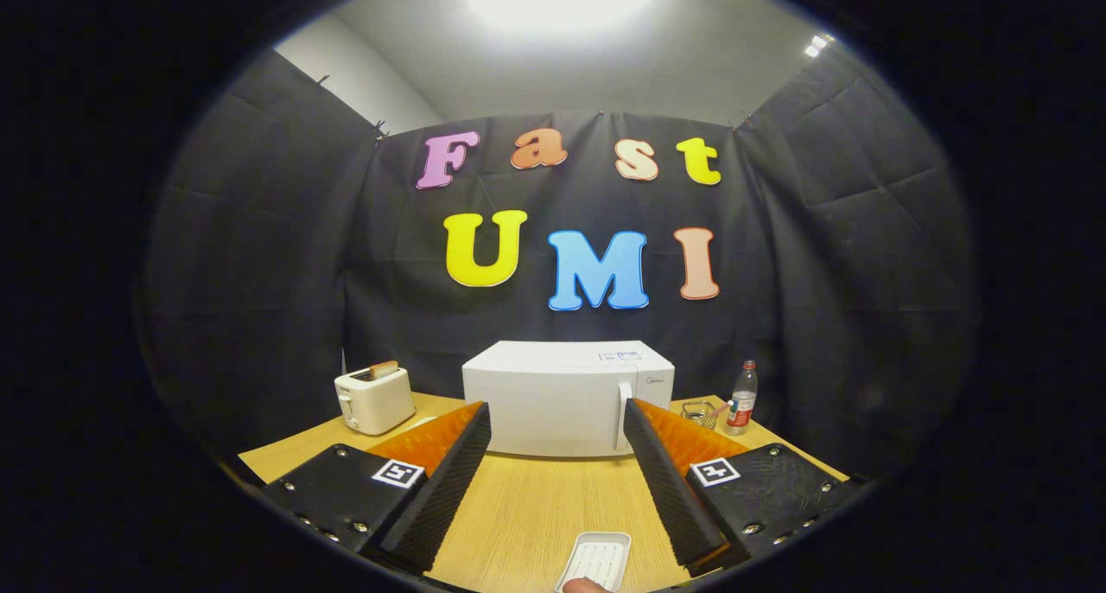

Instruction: Open the microwave, put the food inside, and close the microwave door.

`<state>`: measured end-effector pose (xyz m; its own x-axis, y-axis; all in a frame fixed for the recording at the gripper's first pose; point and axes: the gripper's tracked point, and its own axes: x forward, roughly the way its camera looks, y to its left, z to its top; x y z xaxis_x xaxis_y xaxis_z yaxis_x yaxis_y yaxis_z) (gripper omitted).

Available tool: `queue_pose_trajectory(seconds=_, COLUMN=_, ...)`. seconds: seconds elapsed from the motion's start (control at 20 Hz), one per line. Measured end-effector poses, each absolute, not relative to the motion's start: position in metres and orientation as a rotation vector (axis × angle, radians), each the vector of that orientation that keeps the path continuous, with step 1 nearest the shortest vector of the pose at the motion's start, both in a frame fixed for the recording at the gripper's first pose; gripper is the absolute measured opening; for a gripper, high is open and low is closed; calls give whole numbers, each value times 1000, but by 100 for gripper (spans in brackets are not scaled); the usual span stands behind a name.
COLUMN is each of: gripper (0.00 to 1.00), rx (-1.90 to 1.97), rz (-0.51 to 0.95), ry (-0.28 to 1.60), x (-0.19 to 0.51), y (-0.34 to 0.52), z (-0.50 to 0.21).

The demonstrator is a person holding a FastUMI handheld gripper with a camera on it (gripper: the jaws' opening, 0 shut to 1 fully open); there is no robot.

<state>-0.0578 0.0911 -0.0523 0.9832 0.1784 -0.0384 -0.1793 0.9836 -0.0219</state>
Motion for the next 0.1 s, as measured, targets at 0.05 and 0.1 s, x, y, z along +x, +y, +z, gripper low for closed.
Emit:
queue_pose_trajectory(seconds=0.05, gripper=96, rx=-11, rz=174, ry=33, x=-56, y=91, z=-49)
queue_pose_trajectory(seconds=0.1, gripper=97, rx=-1, rz=170, ry=29, x=-55, y=90, z=-45)
